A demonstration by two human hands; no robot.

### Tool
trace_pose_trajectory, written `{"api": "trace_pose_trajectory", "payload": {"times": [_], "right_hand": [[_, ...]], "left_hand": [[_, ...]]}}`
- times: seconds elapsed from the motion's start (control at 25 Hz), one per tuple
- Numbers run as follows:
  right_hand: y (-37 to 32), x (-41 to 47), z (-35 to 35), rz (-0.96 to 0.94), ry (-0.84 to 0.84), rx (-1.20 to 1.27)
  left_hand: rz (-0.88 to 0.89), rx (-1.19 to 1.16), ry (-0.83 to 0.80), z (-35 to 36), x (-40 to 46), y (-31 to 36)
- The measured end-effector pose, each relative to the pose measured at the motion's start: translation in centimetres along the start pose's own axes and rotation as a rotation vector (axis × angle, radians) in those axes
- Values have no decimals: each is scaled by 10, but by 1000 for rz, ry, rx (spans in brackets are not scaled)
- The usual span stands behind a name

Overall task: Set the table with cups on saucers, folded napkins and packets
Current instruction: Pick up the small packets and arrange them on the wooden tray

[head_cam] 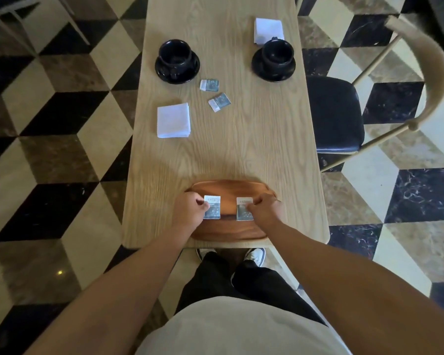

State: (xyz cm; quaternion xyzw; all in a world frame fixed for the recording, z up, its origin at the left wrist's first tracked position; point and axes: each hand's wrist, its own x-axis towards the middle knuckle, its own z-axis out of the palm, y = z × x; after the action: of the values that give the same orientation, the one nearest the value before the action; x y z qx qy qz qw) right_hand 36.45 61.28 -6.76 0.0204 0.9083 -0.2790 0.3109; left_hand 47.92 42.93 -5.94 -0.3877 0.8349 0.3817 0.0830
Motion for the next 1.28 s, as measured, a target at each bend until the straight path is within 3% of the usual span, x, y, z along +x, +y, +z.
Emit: {"api": "trace_pose_trajectory", "payload": {"times": [0.4, 0.72, 0.92, 1.28], "right_hand": [[-6, 0, 3, -36, 81, 33], [-83, 38, -20, -87, 52, -36], [-142, 81, -27, -268, 40, -58], [-223, 221, -18, -759, 83, -541]], "left_hand": [[67, 34, -1, -6, 5, 4], [152, 172, -20, -58, 72, 26], [209, 149, 28, -79, 137, 64], [360, 337, 105, -67, 280, 122]]}}
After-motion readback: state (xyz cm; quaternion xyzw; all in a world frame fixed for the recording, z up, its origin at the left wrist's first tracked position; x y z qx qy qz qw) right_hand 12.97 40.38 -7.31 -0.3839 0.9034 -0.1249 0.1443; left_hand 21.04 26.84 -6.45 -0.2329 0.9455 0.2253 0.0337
